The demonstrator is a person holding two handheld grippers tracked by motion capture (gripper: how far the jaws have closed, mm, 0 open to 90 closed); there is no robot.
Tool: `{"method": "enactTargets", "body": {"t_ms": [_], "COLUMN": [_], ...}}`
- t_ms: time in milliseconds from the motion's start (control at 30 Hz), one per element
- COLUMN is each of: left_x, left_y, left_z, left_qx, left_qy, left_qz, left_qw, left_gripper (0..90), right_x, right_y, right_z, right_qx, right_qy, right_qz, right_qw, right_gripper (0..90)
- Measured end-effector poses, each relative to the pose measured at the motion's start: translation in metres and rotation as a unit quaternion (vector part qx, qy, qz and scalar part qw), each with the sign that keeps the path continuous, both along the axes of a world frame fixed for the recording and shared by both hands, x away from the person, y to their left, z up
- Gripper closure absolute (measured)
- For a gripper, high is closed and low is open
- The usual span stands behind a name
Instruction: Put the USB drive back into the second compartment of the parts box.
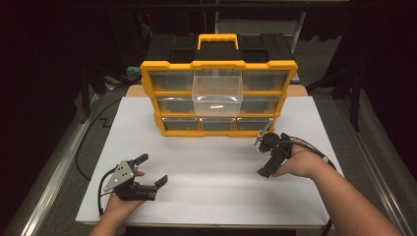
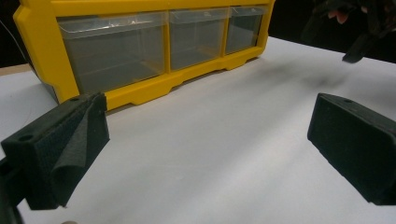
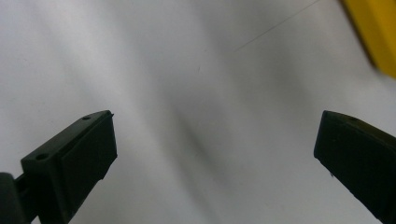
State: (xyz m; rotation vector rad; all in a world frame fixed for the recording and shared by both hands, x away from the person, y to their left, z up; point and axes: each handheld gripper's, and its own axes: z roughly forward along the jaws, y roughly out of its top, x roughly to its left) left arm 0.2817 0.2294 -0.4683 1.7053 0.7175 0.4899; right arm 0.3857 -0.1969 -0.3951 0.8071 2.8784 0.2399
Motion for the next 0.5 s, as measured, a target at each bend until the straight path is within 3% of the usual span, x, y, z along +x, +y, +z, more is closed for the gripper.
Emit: {"method": "enactTargets", "body": {"t_ms": [267,500], "left_x": [0.000,0.000], "left_y": [0.000,0.000], "left_z": [0.000,0.000], "left_qx": [0.000,-0.001], "left_qy": [0.000,0.000], "left_qz": [0.000,0.000], "left_qw": [1.0000,1.0000], "left_gripper": [0.3,0.3], "right_x": [-0.002,-0.003], "right_y": [0.002,0.000], "right_z": [-0.028,-0.035], "right_qx": [0.001,0.022], "right_qy": [0.012,-0.008], "right_qz": [-0.004,-0.009], "right_qw": [0.9999,0.9997], "right_gripper": [0.0,0.0]}}
